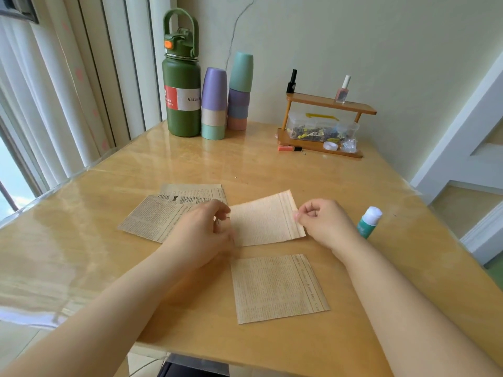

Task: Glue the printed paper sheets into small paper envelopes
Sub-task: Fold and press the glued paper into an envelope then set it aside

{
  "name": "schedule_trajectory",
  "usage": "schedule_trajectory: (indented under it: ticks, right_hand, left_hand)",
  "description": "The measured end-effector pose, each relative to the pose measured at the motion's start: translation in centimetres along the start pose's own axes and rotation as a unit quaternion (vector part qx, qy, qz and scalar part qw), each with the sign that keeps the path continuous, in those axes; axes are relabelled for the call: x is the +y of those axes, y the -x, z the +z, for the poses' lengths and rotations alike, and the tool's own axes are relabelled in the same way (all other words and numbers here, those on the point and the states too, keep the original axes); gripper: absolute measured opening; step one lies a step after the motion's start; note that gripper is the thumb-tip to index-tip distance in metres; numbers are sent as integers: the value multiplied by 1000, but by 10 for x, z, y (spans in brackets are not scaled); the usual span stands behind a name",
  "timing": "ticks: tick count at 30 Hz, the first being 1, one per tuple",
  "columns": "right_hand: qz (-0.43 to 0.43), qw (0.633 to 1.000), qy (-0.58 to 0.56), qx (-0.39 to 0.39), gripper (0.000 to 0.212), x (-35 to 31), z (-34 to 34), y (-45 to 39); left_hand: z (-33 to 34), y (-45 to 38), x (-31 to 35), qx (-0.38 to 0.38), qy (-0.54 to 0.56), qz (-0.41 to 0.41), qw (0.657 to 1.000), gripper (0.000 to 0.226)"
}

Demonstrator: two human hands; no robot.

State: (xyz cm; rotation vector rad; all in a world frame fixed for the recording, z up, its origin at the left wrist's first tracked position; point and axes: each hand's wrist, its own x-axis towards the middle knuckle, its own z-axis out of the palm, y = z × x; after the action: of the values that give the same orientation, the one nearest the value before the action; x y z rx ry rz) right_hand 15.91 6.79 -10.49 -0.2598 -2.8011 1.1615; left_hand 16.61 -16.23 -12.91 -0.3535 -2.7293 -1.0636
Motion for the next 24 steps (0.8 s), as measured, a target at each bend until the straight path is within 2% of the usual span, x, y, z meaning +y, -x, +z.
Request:
schedule_trajectory:
  ticks: [2, 5, 8, 11, 13, 18, 21, 24]
  right_hand:
    - [-70, 994, -81, 25, 7, -3, -7, 14]
    - [-125, 972, -194, 28, 8, -3, -15, 35]
    - [-159, 955, -248, 24, 9, 0, -22, 55]
    - [-167, 944, -283, 32, 7, 3, -29, 72]
    - [-142, 940, -311, 15, 5, 4, -33, 84]
    - [-17, 902, -423, -81, 26, 4, -41, 105]
    - [8, 921, -373, -112, 41, 6, -40, 111]
    - [41, 942, -315, -110, 46, 9, -30, 115]
  left_hand:
    - [-4, 0, 3, 32, 28, -25, 999, 32]
    - [-11, 2, 10, 27, 119, -49, 991, 27]
    - [-19, 11, 21, 28, 232, -14, 972, 3]
    - [-25, 31, 35, 35, 321, 44, 946, 7]
    - [-26, 47, 41, 34, 349, 87, 932, 4]
    - [-17, 79, 31, 63, 193, 168, 965, 16]
    - [-9, 91, 22, 53, 160, 185, 968, 21]
    - [-6, 98, 16, 50, 123, 201, 970, 23]
